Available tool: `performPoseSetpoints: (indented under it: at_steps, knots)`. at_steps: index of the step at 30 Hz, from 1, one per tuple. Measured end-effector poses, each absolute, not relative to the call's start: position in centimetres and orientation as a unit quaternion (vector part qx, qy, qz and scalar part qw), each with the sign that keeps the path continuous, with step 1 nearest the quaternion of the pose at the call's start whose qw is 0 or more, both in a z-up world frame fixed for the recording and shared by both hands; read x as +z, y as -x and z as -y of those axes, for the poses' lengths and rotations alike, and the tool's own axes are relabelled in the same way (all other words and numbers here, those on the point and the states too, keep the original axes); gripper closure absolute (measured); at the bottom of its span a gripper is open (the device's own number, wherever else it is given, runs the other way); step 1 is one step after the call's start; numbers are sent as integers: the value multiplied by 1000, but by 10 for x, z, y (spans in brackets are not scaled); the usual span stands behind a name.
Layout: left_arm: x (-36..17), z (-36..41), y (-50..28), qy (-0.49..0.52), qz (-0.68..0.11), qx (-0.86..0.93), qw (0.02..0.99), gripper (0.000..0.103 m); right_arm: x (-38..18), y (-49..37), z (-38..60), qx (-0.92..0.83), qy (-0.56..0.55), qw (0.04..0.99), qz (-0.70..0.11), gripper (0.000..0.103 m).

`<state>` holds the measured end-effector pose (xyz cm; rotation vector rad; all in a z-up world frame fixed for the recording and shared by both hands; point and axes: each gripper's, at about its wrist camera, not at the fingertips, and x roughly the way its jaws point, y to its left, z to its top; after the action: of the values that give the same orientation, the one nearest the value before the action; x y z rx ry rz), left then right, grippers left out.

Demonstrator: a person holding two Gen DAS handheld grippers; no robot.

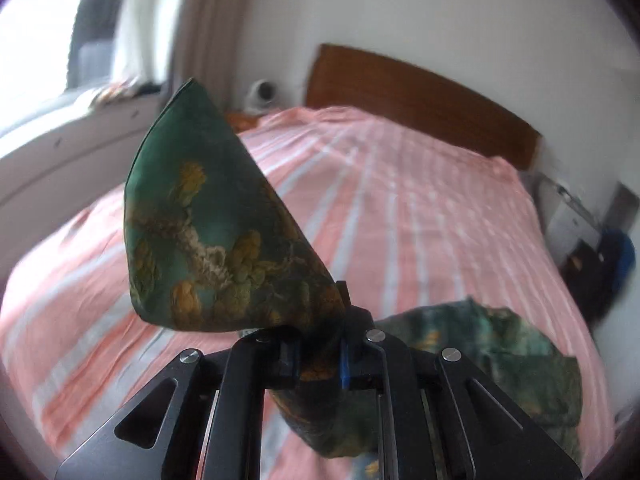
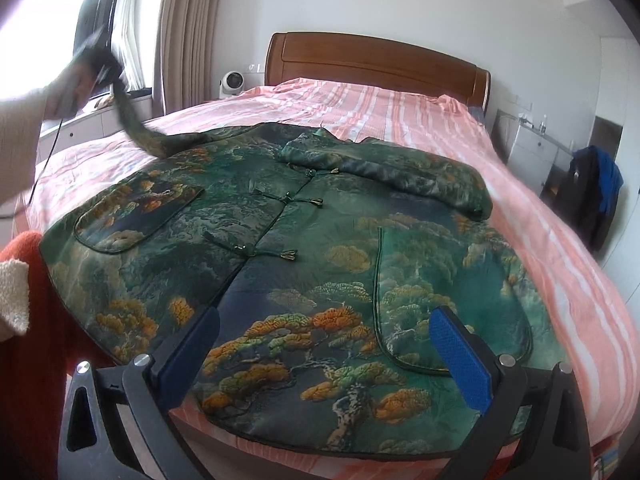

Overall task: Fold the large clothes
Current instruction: 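Grasp the remaining sleeve cuff with the left tool and lift it across the body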

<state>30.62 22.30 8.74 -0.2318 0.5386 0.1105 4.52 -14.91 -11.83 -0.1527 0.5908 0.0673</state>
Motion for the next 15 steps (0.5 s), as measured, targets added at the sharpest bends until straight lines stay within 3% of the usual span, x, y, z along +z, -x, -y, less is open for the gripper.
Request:
performPoseSetpoints:
  at_steps: [4, 6, 7, 8, 10, 15]
  knots:
    - [129, -80, -322, -8, -236, -66, 970, 90, -117, -44, 159, 27, 57, 956, -285, 0]
    - [117, -8, -329, -67, -243, -106, 962, 78, -116, -41, 164, 22, 53, 958, -280, 0]
    - [107, 19, -331, -87, -250, -119, 957, 62, -115, -39, 166, 19, 51, 959, -279, 0]
    - [87, 53, -335, -111, -268, -138, 947, 34, -114, -38, 169, 16, 49, 960, -276, 0]
    - [49, 95, -338, -139, -307, -157, 928, 16, -115, -36, 174, 12, 47, 960, -275, 0]
    - [-45, 135, -316, -195, -403, -192, 873, 17, -111, -30, 190, -1, 28, 963, -266, 0]
